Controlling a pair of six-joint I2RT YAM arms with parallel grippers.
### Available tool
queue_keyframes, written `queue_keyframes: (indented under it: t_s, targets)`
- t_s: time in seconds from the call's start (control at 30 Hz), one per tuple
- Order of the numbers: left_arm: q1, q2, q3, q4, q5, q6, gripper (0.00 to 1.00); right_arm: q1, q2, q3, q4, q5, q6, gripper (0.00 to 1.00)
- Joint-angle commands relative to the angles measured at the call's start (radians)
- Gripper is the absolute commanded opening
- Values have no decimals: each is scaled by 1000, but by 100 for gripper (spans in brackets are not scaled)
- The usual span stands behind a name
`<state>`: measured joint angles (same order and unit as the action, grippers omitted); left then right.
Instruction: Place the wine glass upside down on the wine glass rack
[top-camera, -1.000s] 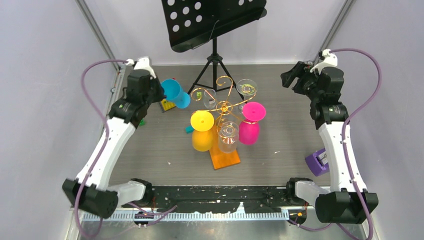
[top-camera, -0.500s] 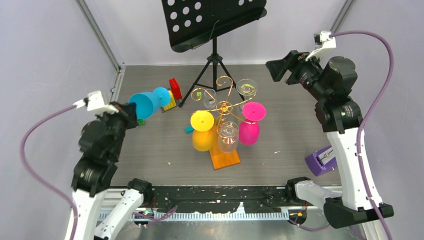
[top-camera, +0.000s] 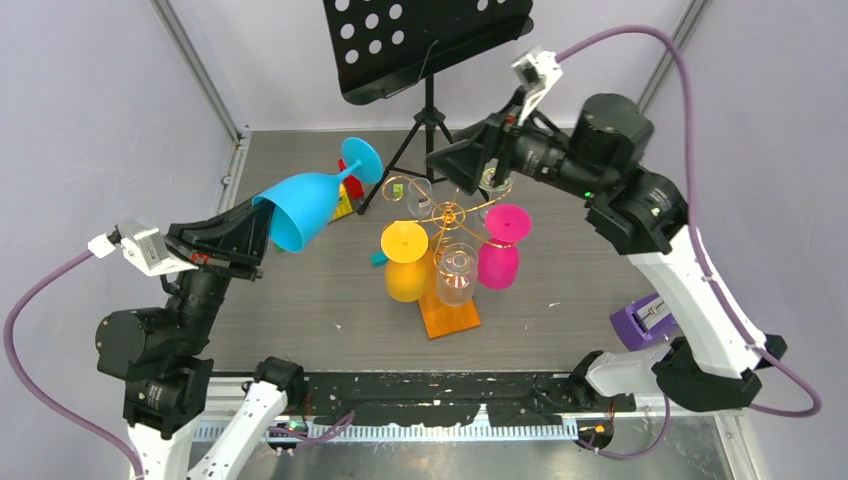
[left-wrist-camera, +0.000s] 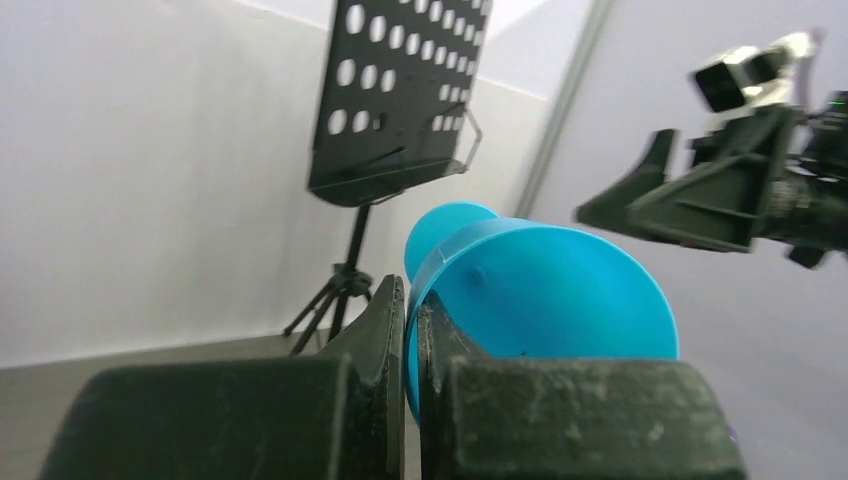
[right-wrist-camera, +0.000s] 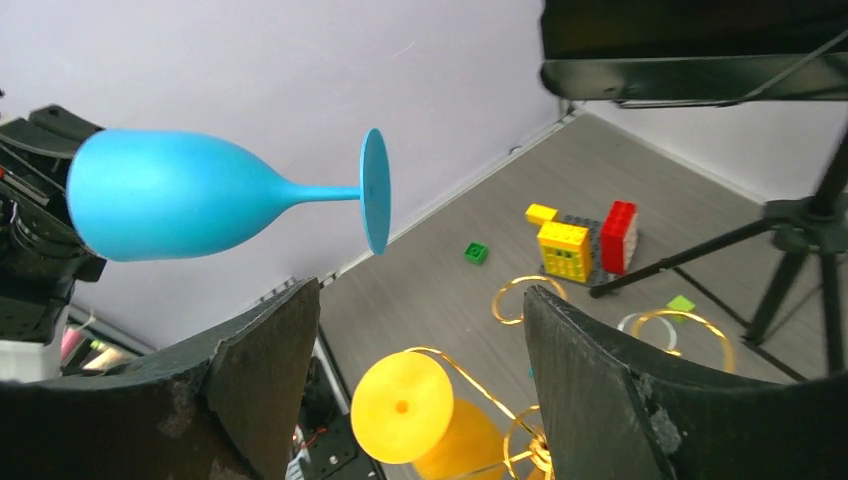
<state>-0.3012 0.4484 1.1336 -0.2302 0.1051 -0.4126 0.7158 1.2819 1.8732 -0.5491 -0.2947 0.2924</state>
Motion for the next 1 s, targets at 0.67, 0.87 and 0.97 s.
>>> queue_keyframes:
  t_s: [0.67, 0.87, 0.97]
  targets:
    - [-14, 92, 17, 214, 237, -99, 0, 148, 141, 65, 47, 85, 18, 50]
    - [-18, 97, 7, 224, 243, -111, 9, 148, 136, 62, 69, 62, 23, 13]
    - [-18, 98, 0, 224, 235, -111, 33, 148, 111, 52, 71, 124, 14, 5]
